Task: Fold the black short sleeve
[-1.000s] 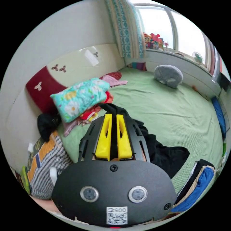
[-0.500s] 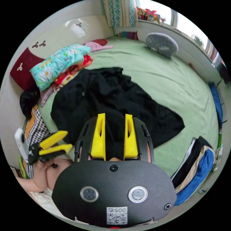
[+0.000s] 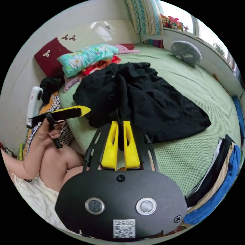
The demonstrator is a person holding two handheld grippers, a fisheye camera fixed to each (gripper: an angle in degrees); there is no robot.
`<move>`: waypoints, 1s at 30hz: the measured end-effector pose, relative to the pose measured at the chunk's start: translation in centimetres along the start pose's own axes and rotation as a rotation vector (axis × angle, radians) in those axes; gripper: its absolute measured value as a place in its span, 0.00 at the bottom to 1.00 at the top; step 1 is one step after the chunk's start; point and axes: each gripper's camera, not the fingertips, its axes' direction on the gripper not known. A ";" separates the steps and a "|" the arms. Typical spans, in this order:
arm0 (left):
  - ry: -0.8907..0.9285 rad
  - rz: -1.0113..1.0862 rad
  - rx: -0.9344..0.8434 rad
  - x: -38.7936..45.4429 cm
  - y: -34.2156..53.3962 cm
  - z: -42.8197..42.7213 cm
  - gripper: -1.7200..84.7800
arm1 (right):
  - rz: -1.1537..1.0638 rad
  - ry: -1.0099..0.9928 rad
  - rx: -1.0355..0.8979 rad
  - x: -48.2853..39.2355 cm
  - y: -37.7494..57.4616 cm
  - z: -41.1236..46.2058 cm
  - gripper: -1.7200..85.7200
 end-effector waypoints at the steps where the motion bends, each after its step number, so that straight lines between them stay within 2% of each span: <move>1: -0.021 0.010 0.002 0.1 0.2 -0.1 0.19 | 0.000 -0.005 0.029 -0.3 0.7 -1.3 0.01; 5: -0.035 0.047 -0.025 0.2 0.9 0.0 0.20 | -0.012 0.033 0.069 -1.6 2.3 -4.0 0.01; 13: -0.153 0.124 -0.119 1.5 1.3 3.2 0.21 | -0.169 0.211 -0.015 -7.2 6.5 -2.9 0.01; 19: -0.040 0.048 -0.144 0.6 1.5 3.4 0.20 | -0.281 0.180 -0.061 -9.8 10.8 -2.2 0.01; 30: -0.026 0.011 -0.136 0.0 1.6 3.8 0.19 | -0.267 0.101 -0.137 -10.1 16.4 -0.3 0.01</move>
